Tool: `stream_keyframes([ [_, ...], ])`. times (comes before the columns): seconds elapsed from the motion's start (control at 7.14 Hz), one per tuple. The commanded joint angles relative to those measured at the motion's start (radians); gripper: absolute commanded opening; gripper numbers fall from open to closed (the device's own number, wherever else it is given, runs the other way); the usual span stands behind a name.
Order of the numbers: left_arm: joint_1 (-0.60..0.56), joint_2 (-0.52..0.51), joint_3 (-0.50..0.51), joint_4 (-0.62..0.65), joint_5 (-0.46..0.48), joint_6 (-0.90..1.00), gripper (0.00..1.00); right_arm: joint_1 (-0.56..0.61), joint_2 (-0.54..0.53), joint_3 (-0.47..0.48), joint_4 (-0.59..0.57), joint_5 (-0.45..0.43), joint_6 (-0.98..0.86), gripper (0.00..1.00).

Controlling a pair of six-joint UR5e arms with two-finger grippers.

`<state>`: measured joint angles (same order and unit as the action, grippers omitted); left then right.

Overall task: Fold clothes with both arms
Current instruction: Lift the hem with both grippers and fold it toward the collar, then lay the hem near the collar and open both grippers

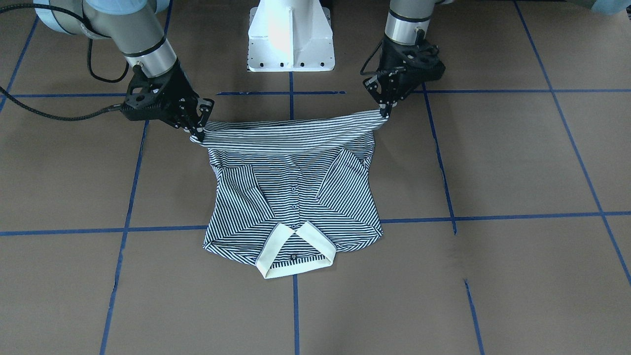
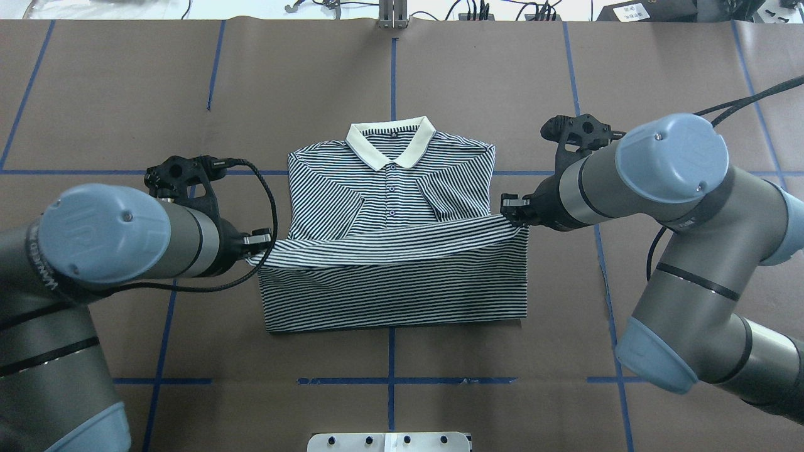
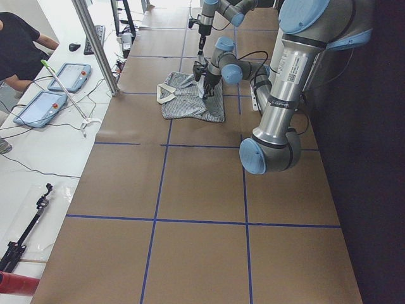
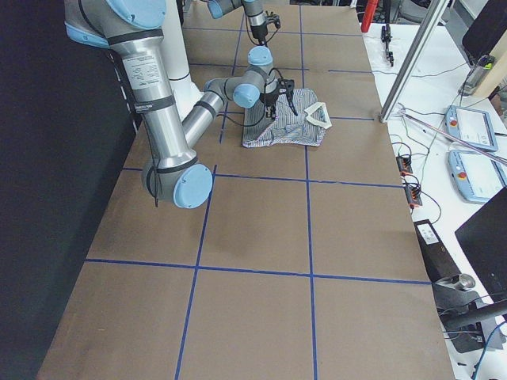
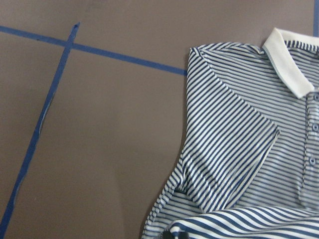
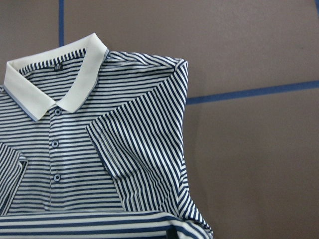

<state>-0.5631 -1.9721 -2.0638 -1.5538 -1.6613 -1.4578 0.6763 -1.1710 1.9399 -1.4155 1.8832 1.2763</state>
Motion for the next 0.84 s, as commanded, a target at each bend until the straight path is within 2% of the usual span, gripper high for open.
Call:
stream_keyframes([
  [0.0,-0.078,-0.034,0.19,-0.185,0.002,0.017,0.0,0.058,0.085,-0.237,0.193,0.007,0.0,0.0],
  [0.14,-0.083,-0.036,0.255,-0.269,0.002,0.017,0.0,0.074,0.109,-0.316,0.26,0.008,0.0,0.0],
  [0.42,-0.093,-0.054,0.389,-0.394,0.002,0.017,0.0,0.098,0.187,-0.447,0.28,0.008,-0.005,0.0],
  [0.7,-0.125,-0.063,0.457,-0.454,0.002,0.017,0.0,0.118,0.203,-0.573,0.387,0.008,-0.014,0.0],
])
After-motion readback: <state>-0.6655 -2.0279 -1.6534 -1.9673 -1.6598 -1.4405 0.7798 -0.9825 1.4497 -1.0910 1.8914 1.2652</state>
